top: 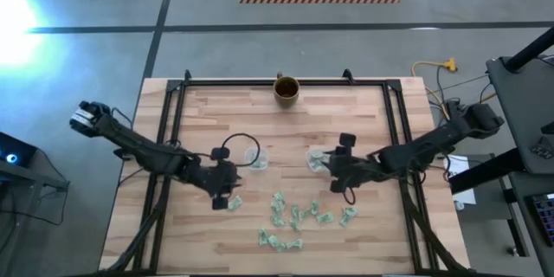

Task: Pick and place Stevia / Truvia into bins
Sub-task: Put the white stevia packet into the left transparent container

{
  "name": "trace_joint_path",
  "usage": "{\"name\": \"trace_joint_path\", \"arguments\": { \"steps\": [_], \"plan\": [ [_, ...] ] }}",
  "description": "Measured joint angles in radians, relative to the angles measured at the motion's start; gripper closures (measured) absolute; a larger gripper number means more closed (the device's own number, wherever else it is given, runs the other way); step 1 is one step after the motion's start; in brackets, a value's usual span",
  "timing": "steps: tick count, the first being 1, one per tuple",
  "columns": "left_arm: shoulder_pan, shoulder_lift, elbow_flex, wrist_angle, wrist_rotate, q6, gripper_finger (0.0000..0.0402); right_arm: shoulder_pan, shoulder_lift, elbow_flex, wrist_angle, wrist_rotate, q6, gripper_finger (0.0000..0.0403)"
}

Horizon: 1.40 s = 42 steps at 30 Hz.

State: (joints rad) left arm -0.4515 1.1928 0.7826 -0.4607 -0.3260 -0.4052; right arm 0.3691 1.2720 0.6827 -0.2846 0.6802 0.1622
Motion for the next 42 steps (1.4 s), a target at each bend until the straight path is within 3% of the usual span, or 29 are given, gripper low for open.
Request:
{"name": "trace_joint_path", "arguments": {
  "steps": [11, 20, 42],
  "plan": [
    [-0.127, 0.122, 0.002, -0.003, 0.007, -0.253, 0.0321, 0.007, -0.009, 0.000, -0.036, -0.008, 0.032, 0.0284],
    [-0.143, 0.246, 0.002, -0.005, 0.120, -0.473, 0.0321, 0.007, -0.009, 0.000, -0.046, -0.009, 0.048, 0.0285],
    [-0.140, 0.385, 0.004, 0.014, 0.127, -0.497, 0.0320, 0.006, -0.009, 0.000, -0.040, -0.034, 0.048, 0.0312]
  ]
}}
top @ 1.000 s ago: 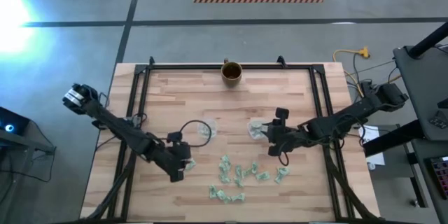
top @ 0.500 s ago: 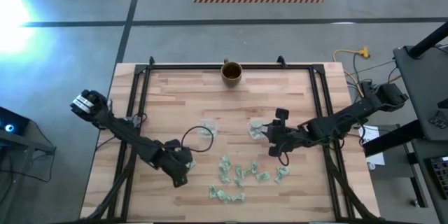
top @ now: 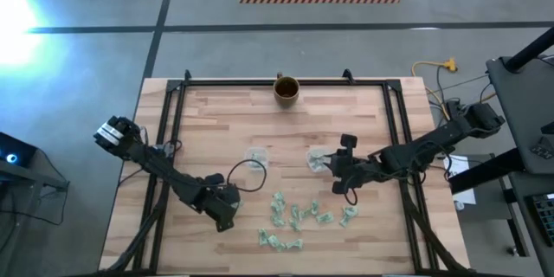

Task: Pick and place Stevia / Truvia into bins
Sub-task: Put the white stevia packet into the left transparent container

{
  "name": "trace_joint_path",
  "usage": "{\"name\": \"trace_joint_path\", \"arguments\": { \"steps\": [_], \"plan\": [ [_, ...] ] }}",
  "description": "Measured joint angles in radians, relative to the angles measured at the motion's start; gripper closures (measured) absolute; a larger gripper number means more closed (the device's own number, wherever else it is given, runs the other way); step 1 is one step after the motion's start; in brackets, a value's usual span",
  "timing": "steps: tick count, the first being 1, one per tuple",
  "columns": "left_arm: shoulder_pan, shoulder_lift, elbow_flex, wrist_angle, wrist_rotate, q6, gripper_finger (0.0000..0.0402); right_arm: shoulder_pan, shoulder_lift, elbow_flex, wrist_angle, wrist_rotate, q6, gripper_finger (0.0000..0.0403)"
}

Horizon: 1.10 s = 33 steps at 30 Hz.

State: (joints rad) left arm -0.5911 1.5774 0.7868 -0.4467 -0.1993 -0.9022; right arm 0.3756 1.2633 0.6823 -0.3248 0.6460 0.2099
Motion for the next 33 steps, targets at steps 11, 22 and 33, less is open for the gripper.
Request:
{"name": "trace_joint_path", "arguments": {
  "steps": [11, 22, 33],
  "plan": [
    [0.003, -0.001, -0.002, 0.063, 0.004, 0.099, 0.0320, 0.000, 0.000, 0.000, 0.000, 0.000, 0.000, 0.0324],
    [0.003, -0.001, -0.005, 0.063, 0.000, 0.134, 0.0353, 0.000, 0.000, 0.000, 0.000, 0.000, 0.000, 0.0321],
    [0.003, -0.004, 0.001, 0.057, -0.025, 0.204, 0.0400, 0.000, 0.000, 0.000, 0.000, 0.000, -0.001, 0.0334]
  ]
}}
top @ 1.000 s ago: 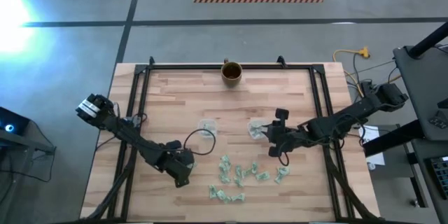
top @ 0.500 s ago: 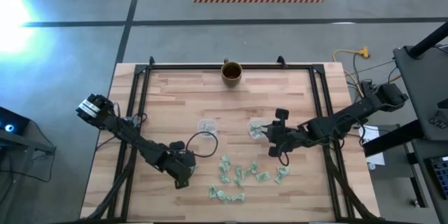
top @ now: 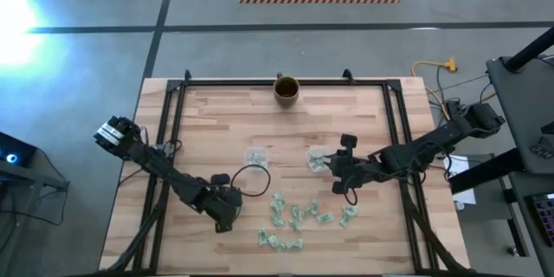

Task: Pick and place Stevia / Truvia into bins
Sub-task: Put the white stevia packet into the left transparent container

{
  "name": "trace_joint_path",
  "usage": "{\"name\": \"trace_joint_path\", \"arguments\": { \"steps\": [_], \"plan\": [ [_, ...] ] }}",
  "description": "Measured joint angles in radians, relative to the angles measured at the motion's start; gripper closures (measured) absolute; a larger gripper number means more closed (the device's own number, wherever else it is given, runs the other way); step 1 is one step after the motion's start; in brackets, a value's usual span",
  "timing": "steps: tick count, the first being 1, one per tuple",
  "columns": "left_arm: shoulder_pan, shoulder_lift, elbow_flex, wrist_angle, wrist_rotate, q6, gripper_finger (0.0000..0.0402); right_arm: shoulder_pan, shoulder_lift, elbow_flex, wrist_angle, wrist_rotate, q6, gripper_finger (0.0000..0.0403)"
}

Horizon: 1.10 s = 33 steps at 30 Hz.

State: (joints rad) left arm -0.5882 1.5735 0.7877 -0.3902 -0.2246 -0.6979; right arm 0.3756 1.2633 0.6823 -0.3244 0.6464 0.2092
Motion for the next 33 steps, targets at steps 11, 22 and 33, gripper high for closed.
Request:
{"name": "trace_joint_path", "arguments": {
  "steps": [11, 22, 33],
  "plan": [
    [0.070, -0.070, 0.054, -0.022, -0.181, 0.243, 0.0401, 0.000, 0.000, 0.000, -0.001, 0.000, 0.000, 0.0335],
    [0.265, -0.185, 0.064, -0.021, -0.354, 0.519, 0.0401, 0.000, 0.000, 0.000, -0.001, 0.000, 0.000, 0.0335],
    [0.417, -0.153, 0.062, -0.014, -0.274, 0.581, 0.0402, 0.000, 0.000, 0.000, -0.004, 0.001, 0.000, 0.0335]
  ]
}}
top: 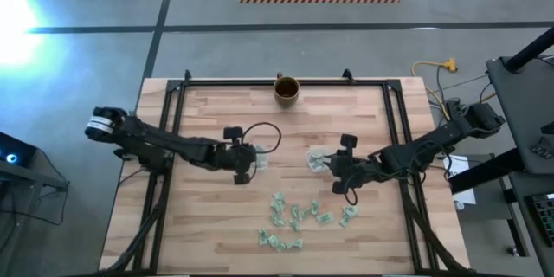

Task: Pick and place Stevia / Truvia into bins
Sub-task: Put the white stevia packet into the left transparent container

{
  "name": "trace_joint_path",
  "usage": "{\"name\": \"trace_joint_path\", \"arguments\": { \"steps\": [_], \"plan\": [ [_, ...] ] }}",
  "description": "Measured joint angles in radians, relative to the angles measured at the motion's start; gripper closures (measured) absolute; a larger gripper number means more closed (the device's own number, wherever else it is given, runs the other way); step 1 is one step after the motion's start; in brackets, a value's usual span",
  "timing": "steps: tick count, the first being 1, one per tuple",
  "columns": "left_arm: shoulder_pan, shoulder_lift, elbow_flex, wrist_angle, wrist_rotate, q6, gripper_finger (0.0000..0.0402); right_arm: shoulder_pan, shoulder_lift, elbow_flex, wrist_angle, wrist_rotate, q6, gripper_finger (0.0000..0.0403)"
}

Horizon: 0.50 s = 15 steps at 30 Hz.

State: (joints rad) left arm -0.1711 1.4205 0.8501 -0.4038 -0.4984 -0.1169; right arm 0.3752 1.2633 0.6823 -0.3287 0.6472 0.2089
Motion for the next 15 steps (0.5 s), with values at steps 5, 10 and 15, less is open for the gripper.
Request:
{"name": "trace_joint_path", "arguments": {
  "steps": [5, 10, 15],
  "plan": [
    [0.002, 0.016, -0.001, 0.003, 0.008, 0.006, 0.0401, 0.000, 0.000, 0.000, -0.005, 0.000, 0.000, 0.0335],
    [0.003, 0.019, -0.001, 0.005, 0.030, 0.023, 0.0401, 0.000, 0.000, 0.000, -0.005, 0.000, 0.000, 0.0335],
    [0.003, 0.018, -0.001, 0.010, 0.031, 0.032, 0.0394, 0.000, 0.000, 0.000, -0.005, 0.000, 0.000, 0.0335]
  ]
}}
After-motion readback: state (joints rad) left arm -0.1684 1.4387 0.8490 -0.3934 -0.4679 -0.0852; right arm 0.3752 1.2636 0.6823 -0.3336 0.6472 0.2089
